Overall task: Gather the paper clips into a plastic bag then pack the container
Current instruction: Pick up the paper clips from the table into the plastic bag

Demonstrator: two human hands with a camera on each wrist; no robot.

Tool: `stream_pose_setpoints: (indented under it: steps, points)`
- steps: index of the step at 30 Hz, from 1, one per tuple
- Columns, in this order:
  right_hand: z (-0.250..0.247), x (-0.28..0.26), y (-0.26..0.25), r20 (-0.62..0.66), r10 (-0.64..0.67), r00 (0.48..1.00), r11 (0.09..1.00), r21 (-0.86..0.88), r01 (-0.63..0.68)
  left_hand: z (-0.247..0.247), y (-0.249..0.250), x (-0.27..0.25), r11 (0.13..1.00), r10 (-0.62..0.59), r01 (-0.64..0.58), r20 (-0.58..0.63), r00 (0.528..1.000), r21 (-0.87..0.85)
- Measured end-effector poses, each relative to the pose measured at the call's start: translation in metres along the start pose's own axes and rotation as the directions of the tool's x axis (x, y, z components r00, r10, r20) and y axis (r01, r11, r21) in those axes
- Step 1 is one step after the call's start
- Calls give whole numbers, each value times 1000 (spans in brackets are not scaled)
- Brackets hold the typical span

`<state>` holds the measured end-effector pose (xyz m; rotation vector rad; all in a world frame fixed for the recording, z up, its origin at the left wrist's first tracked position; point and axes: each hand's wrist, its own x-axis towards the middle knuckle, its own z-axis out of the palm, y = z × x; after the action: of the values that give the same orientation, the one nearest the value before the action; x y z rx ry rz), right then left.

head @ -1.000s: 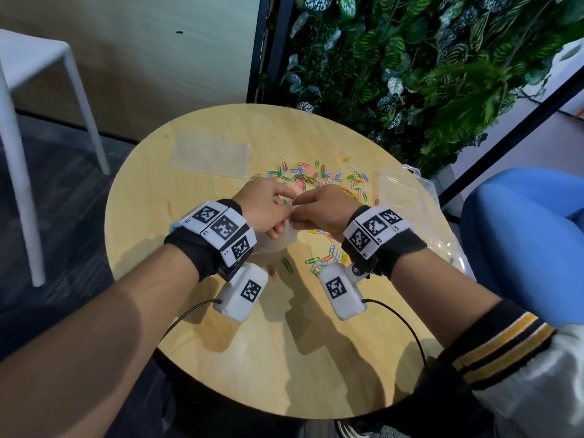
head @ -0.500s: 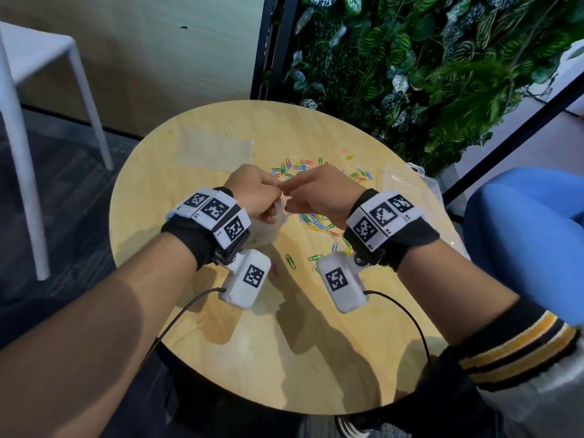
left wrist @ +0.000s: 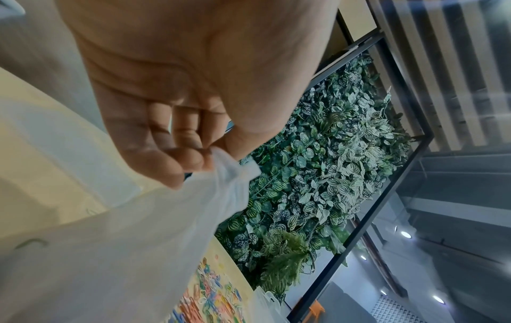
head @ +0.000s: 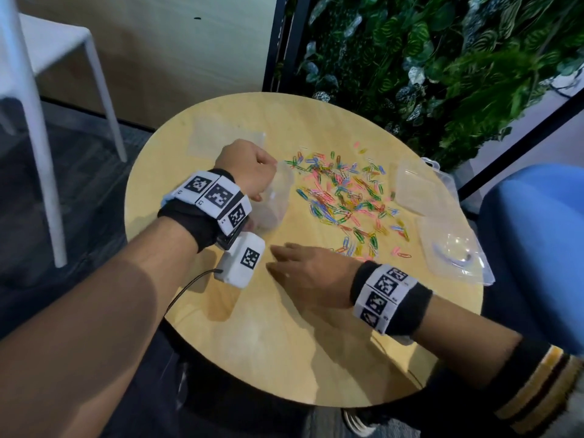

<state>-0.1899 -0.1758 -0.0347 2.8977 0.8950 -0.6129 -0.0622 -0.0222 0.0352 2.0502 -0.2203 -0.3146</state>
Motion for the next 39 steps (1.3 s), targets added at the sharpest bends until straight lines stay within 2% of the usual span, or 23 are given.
stream_pose_setpoints:
  steps: [2,6,11,15,19,25,27,29,30,31,32,33,34,35,37,39]
  points:
    - [9,-11,0,91,126,988,989,-86,-118,3,0,0,1000,-17,17,12,1000,1]
    - [13,-43,14,118,302,946,946,-160,-282,6,-1,0,1000,-24,24,43,999,-7]
    - [19,-62,47,202,520,830,854,-158,-496,9,-2,0,999,-28,31,60,998,-42]
    - [18,-68,57,123,577,807,810,36,-585,8,-3,-1,998,-15,19,64,998,-62]
    - [19,-67,59,-100,569,816,820,134,-556,7,-5,-2,998,0,5,76,997,-62]
    - [17,-61,67,-167,666,727,741,260,-620,10,-5,-1,999,4,0,90,996,-41]
    - [12,-60,72,-153,732,664,666,362,-652,13,-5,-2,999,9,-5,104,995,-38]
    - [8,-60,80,-141,821,552,539,511,-670,16,-5,-2,999,13,-9,115,993,-37]
    - [5,-59,84,-109,869,482,435,633,-641,17,-5,-3,999,13,-8,121,993,-38]
    - [1,-59,86,-35,908,418,282,789,-545,19,-6,-2,999,11,-5,126,992,-42]
    - [-5,-58,87,61,920,388,100,919,-382,21,-5,-3,999,9,-3,132,991,-49]
    - [-13,-57,86,141,901,410,-63,978,-197,23,-5,-3,998,12,-4,142,990,-57]
    - [-22,-56,83,176,868,464,-171,984,-53,25,-5,-3,998,19,-9,154,988,-66]
    - [-32,-54,80,181,833,523,-232,972,32,27,-4,-3,997,27,-15,168,985,-73]
    - [-54,-48,69,150,774,615,-264,959,99,32,-3,-4,996,38,-22,187,982,-84]
    - [-67,-41,59,114,740,662,-272,952,140,37,-2,-5,996,38,-21,196,980,-90]
